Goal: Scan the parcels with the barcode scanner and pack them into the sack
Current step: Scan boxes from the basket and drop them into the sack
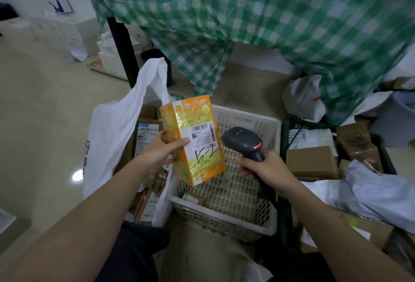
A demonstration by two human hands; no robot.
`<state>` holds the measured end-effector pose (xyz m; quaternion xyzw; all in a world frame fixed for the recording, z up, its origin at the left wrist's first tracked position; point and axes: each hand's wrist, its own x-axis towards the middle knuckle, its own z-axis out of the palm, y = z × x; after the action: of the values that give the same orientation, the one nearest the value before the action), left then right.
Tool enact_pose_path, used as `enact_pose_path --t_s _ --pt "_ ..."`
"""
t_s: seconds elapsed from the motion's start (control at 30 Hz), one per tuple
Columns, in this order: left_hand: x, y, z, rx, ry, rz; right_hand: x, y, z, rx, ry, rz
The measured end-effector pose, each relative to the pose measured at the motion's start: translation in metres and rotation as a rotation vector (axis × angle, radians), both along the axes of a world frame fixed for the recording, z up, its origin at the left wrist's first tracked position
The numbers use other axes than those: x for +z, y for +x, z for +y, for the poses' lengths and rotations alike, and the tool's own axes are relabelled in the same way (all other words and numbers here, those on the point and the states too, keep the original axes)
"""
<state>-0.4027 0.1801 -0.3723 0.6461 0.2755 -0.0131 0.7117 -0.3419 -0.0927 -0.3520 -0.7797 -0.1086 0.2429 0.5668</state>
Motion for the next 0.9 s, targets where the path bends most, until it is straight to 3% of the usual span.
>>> enact_pose_path --t_s 0.67,0.9 --pt "0.007 -0.005 -0.006 0.023 0.02 -0.011 0.014 -0.012 -0.002 0.072 -0.032 -0.003" --pt "0.024 -0.031 0.0 0.078 0.163 -0.038 0.015 -0.006 0.019 -0.122 0.112 -0.027"
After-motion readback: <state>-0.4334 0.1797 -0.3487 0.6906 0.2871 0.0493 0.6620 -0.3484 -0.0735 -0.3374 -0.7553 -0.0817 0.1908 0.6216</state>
